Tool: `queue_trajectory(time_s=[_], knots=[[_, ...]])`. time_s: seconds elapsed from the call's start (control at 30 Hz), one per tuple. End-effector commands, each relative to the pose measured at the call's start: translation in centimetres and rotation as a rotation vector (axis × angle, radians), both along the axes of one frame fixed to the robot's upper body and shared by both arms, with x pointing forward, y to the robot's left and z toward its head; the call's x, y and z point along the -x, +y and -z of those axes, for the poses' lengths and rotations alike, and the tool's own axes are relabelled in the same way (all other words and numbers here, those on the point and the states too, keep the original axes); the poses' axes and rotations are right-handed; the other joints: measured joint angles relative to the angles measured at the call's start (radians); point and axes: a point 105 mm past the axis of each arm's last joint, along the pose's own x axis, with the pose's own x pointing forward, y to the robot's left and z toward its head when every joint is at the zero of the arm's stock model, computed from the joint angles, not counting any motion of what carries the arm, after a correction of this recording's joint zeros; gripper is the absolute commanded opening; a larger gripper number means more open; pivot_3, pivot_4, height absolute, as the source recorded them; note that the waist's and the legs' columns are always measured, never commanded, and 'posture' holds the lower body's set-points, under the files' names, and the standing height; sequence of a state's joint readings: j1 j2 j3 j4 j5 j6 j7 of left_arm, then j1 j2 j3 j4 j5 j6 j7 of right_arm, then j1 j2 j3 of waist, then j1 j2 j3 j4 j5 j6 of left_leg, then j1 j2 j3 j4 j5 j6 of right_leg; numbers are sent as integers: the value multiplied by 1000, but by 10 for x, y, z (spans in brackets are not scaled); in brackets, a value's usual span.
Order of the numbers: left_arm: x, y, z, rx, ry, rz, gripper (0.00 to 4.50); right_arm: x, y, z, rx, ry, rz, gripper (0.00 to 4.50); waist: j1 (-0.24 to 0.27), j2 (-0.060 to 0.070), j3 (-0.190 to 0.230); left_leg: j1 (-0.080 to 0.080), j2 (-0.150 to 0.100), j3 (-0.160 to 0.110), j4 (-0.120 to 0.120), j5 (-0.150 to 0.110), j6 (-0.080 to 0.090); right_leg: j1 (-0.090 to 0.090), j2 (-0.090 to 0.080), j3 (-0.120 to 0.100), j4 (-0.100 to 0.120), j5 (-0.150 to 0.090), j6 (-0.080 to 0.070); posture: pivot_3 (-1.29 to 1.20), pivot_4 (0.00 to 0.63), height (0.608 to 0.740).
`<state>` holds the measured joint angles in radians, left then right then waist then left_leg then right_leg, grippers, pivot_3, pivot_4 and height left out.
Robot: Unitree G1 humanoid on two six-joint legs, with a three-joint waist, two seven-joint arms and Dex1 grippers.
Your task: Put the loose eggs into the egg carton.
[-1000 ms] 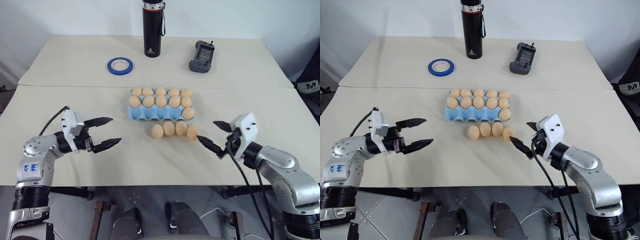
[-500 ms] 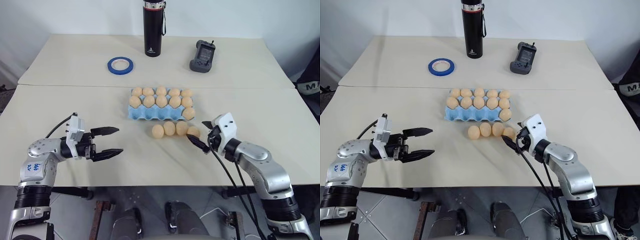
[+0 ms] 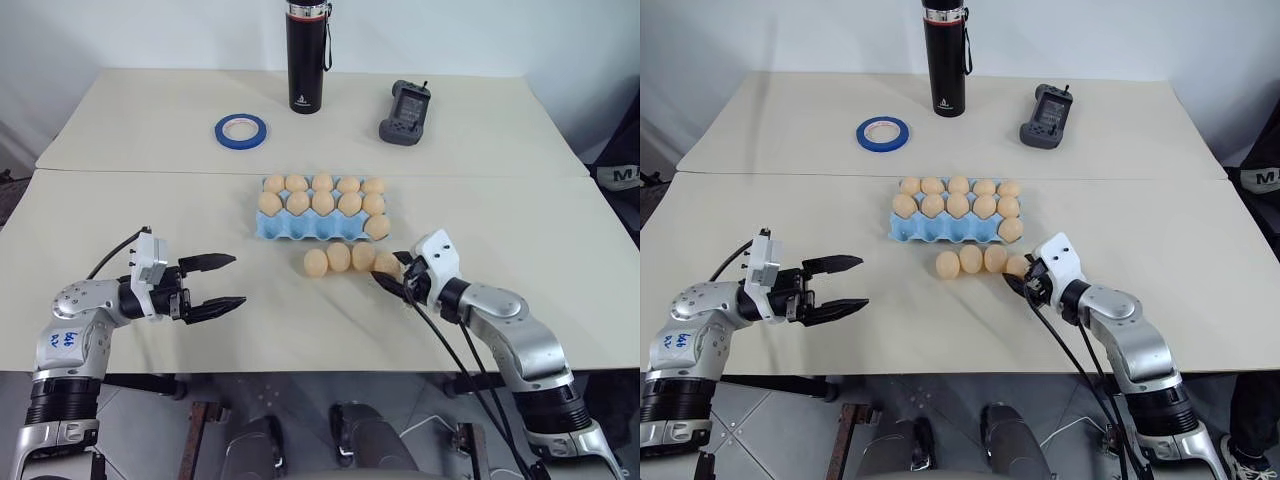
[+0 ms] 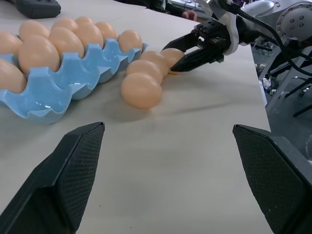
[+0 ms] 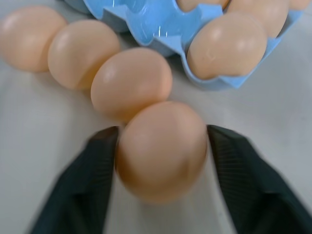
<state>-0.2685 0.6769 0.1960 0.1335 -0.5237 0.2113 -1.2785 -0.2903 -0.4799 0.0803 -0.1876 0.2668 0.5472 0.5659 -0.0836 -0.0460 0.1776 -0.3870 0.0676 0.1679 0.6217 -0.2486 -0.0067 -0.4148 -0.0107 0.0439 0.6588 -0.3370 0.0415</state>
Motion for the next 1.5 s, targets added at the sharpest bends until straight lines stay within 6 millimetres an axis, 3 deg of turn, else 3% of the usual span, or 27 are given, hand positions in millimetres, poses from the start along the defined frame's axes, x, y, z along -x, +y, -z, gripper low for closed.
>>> queue_trajectory(time_s=[0.03,0.23,0.43,0.6,0.97,1.27,1.5], knots=[[3,2,-12,17,-50,-5,4500,2,-2,-20,-14,-67,-7,1742,0,0,0,0,0,0,0,0,0,0,0,0,0,0,0,0,150,740],[4,3,-15,29,-61,-15,4500,8,-4,-50,-31,-133,-18,1563,0,0,0,0,0,0,0,0,0,0,0,0,0,0,0,0,150,740],[3,1,-15,35,-63,-18,4500,-8,15,-76,-73,-180,-43,1563,-2,0,0,0,0,0,0,-2,3,0,0,0,1,0,0,0,150,740],[2,-3,-17,44,-77,-21,4500,-34,30,-76,-81,-188,-19,1563,-2,0,0,0,0,-1,0,-1,2,0,0,-1,0,0,-1,0,150,740],[0,-8,-17,60,-91,-34,4500,-55,51,-70,-91,-212,-41,1563,-4,0,0,-2,0,0,1,-1,1,-1,0,-1,-1,0,0,0,150,740],[-4,-7,-20,68,-104,-43,4500,-51,55,-66,-66,-174,-66,4461,-3,1,0,-2,0,-1,1,-1,0,-1,0,-1,0,0,0,0,150,740],[-7,-4,-20,67,-100,-42,4500,-35,33,-80,-51,-210,-74,4461,-1,1,0,-3,0,-1,1,-1,0,-2,0,-1,0,0,0,0,150,740]])
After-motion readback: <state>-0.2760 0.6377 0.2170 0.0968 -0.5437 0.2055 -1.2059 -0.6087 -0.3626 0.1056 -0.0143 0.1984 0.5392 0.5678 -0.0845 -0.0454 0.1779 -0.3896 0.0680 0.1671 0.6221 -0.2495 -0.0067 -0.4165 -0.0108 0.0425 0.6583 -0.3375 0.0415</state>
